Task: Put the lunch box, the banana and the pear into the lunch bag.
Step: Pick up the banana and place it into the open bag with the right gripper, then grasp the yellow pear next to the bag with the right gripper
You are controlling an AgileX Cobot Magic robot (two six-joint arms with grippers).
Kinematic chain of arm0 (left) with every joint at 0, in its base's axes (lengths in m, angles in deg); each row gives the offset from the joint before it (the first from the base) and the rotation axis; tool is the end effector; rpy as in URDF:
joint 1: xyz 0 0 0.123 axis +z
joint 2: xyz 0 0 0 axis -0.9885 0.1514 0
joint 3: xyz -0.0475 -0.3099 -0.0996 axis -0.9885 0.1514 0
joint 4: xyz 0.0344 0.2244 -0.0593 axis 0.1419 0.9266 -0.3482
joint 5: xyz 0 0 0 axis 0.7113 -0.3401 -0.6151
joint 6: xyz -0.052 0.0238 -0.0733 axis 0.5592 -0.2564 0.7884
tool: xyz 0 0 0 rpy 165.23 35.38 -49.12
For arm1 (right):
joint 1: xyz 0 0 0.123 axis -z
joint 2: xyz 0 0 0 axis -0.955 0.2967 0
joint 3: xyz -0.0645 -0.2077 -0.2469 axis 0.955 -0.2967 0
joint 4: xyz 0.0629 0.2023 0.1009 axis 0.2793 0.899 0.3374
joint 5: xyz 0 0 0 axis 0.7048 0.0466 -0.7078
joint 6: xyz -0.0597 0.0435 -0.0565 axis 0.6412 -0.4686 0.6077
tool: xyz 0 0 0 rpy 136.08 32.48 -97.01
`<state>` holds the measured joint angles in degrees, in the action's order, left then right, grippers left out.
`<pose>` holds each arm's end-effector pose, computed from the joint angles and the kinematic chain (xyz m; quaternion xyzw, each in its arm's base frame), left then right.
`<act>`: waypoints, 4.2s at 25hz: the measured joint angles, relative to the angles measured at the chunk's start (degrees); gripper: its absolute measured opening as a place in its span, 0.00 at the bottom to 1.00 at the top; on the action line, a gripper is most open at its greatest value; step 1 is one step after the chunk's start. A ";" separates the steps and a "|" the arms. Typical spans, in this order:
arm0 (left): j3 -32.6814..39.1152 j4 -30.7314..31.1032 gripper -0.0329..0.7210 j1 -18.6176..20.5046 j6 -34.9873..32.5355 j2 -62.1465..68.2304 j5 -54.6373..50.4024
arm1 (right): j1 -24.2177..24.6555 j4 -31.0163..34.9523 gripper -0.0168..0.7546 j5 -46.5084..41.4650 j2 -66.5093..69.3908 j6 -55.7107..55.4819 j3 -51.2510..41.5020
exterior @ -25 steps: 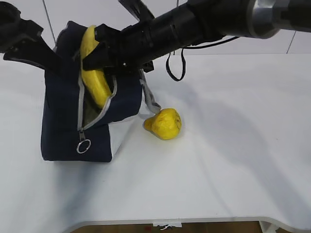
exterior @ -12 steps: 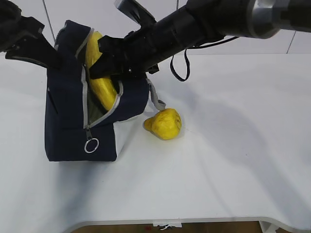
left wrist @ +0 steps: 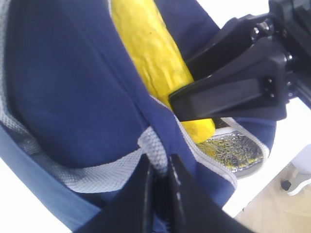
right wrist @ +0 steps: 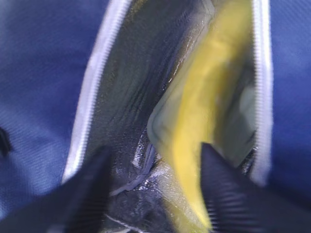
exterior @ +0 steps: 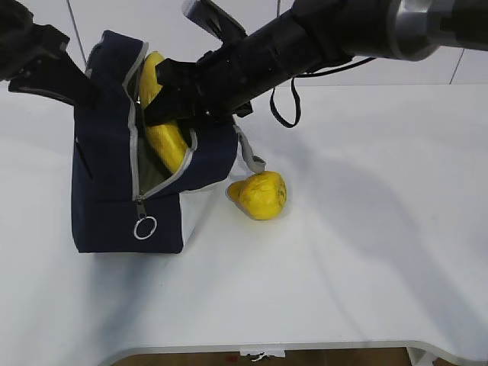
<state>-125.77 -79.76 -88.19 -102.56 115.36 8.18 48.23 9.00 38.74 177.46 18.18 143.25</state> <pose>0.3107 -0.0863 0.3634 0.1874 0.9122 -0.2590 0.2563 0.4191 0.2565 0.2921 -0.2191 0.8539 0.4102 0.2336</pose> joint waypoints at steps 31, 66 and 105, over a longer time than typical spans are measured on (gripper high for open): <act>0.00 4.64 0.06 0.00 0.00 -0.09 0.12 | 0.00 -32.53 0.69 -21.37 -0.56 -16.57 20.94; 0.00 8.92 0.06 0.00 0.00 1.62 0.22 | 0.00 -51.11 0.77 -22.01 -1.04 -46.08 4.19; 0.00 9.25 0.06 0.00 0.00 1.62 0.53 | 0.00 -49.75 0.76 -13.16 4.66 -49.11 4.19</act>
<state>-125.77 -70.51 -88.19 -102.56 116.98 8.72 48.23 -40.75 25.57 182.12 -30.93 147.44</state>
